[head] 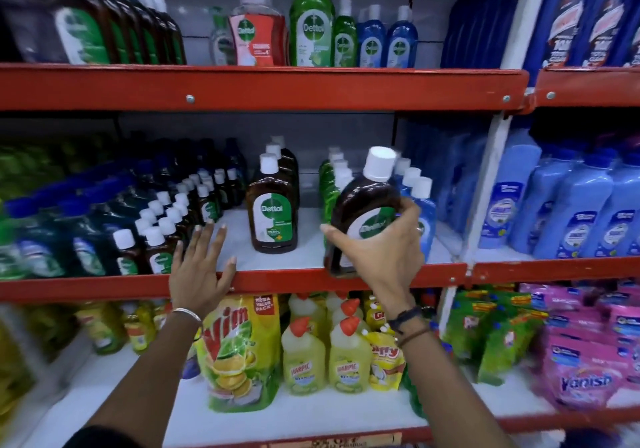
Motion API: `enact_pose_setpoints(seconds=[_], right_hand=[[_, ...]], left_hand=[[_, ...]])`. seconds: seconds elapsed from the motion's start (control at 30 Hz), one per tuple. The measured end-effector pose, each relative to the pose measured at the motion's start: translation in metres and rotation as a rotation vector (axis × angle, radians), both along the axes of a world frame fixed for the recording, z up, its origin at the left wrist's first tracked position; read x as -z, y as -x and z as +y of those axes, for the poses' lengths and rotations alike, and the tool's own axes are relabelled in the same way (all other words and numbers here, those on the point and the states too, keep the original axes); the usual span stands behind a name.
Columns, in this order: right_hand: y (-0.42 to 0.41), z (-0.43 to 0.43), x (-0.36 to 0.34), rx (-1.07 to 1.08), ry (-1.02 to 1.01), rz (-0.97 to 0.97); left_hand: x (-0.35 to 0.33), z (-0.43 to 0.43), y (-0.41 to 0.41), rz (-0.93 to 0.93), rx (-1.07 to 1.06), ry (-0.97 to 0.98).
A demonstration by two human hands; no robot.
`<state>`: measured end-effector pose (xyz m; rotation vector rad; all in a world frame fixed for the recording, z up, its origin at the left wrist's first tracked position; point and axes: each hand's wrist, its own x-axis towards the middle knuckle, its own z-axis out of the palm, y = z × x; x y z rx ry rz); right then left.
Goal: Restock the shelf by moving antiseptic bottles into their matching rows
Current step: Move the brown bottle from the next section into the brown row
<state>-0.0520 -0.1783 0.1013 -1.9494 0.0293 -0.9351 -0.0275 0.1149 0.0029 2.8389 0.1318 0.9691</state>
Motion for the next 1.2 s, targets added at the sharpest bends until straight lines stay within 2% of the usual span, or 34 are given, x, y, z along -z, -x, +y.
enact_pose_setpoints(seconds=[0.17, 0.37, 0.7, 0.93, 1.0, 1.07, 1.1, 1.2], right_hand=[[-0.016, 0.077, 0.005, -0.101, 0.020, 0.044], [-0.047, 0.125, 0.012, -0.042, 0.008, 0.078], [-0.061, 0.154, 0.030, 0.010, 0.092, 0.147], [-0.058, 0.148, 0.033, -0.021, 0.161, 0.150], [-0.056, 0.137, 0.037, -0.176, 0.027, 0.130], [-0.053, 0.122, 0.044, -0.453, -0.215, 0.139], [-0.052, 0.113, 0.048, -0.567, -0.312, 0.163], [-0.054, 0.094, 0.055, -0.751, -0.450, 0.281]], left_hand=[[0.003, 0.000, -0.002, -0.023, 0.000, 0.023], [0.007, 0.004, -0.008, -0.076, 0.018, -0.020], [0.015, 0.009, -0.015, -0.150, 0.040, -0.050], [0.015, 0.004, -0.012, -0.120, 0.038, -0.010], [0.012, -0.001, -0.011, -0.106, 0.029, 0.047], [0.007, -0.009, -0.010, -0.132, 0.057, 0.150], [0.004, -0.015, -0.009, -0.167, 0.114, 0.246], [-0.014, -0.047, 0.003, -0.225, 0.388, 0.698]])
